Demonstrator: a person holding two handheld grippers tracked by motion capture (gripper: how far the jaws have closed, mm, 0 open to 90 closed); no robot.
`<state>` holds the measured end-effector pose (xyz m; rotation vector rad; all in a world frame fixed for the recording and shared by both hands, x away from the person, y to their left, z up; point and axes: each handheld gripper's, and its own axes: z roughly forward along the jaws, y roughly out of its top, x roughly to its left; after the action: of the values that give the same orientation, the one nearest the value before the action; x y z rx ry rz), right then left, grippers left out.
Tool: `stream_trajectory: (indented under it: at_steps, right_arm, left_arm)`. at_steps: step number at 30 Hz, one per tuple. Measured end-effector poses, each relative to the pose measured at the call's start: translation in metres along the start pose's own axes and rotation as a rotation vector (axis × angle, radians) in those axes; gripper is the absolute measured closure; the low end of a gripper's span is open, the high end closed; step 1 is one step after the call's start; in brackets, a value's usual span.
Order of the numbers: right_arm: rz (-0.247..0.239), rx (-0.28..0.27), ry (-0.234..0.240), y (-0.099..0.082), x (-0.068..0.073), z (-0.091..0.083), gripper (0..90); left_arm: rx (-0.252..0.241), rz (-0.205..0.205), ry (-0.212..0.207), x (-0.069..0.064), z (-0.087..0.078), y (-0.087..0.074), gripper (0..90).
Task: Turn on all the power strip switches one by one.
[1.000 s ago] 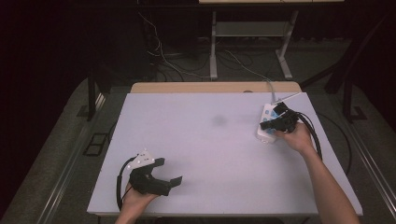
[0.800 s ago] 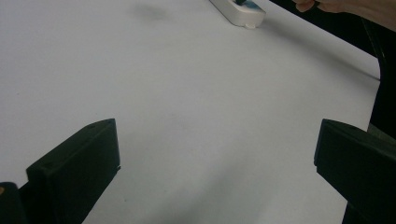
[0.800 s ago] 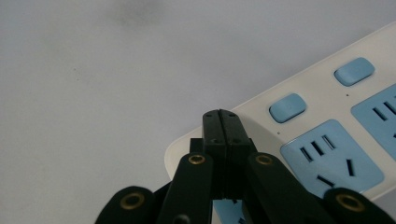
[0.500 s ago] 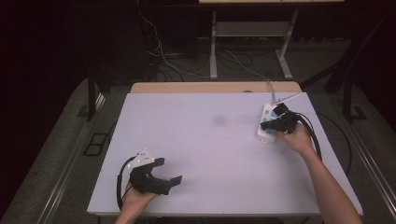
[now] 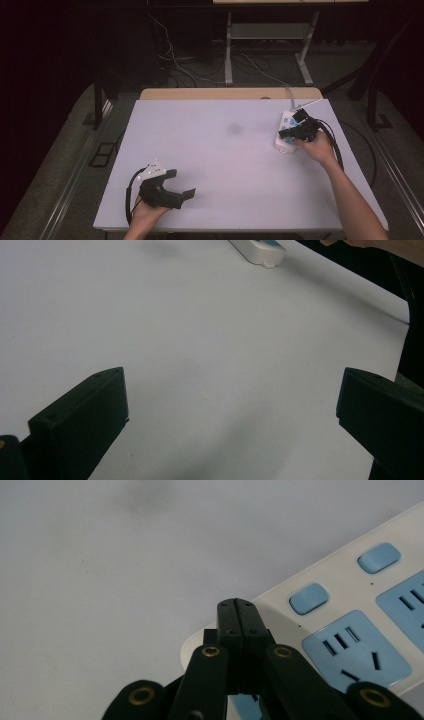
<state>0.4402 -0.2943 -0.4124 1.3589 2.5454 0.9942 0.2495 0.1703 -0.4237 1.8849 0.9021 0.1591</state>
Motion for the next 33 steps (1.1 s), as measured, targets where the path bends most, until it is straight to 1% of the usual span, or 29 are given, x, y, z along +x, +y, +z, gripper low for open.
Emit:
stream_trajectory:
  at_steps: [3, 9, 16, 21, 25, 27, 30, 33]
  right_arm:
    - [-0.009, 0.002, -0.004, 0.005, 0.001, -0.003, 90.0]
    - [-0.023, -0.014, -0.009, 0.015, 0.002, -0.012, 90.0]
    - [-0.026, -0.032, -0.029, 0.026, -0.002, -0.026, 90.0]
    - [-0.018, -0.044, -0.045, 0.033, -0.008, -0.033, 90.0]
    - [-0.015, -0.045, -0.061, 0.037, -0.016, -0.037, 90.0]
    - [-0.004, -0.046, -0.069, 0.039, -0.021, -0.038, 90.0]
    - [0.013, -0.057, -0.063, 0.040, -0.027, -0.038, 90.0]
    - [0.022, -0.044, -0.063, 0.039, -0.032, -0.033, 90.0]
  left_arm:
    - [-0.002, -0.001, 0.001, 0.000, 0.000, 0.000, 0.0]
    - [-0.002, -0.002, 0.000, 0.001, 0.000, 0.000, 0.0]
    - [-0.001, -0.003, 0.003, 0.001, 0.000, 0.000, 0.0]
    - [-0.001, -0.005, 0.000, 0.001, 0.000, 0.000, 0.0]
    - [0.004, -0.003, -0.001, 0.001, 0.001, 0.000, 0.0]
    - [0.003, -0.004, -0.003, 0.001, 0.002, 0.000, 0.0]
    - [0.004, -0.005, -0.004, 0.001, 0.002, 0.000, 0.0]
    - [0.002, -0.005, -0.003, 0.001, 0.002, 0.000, 0.0]
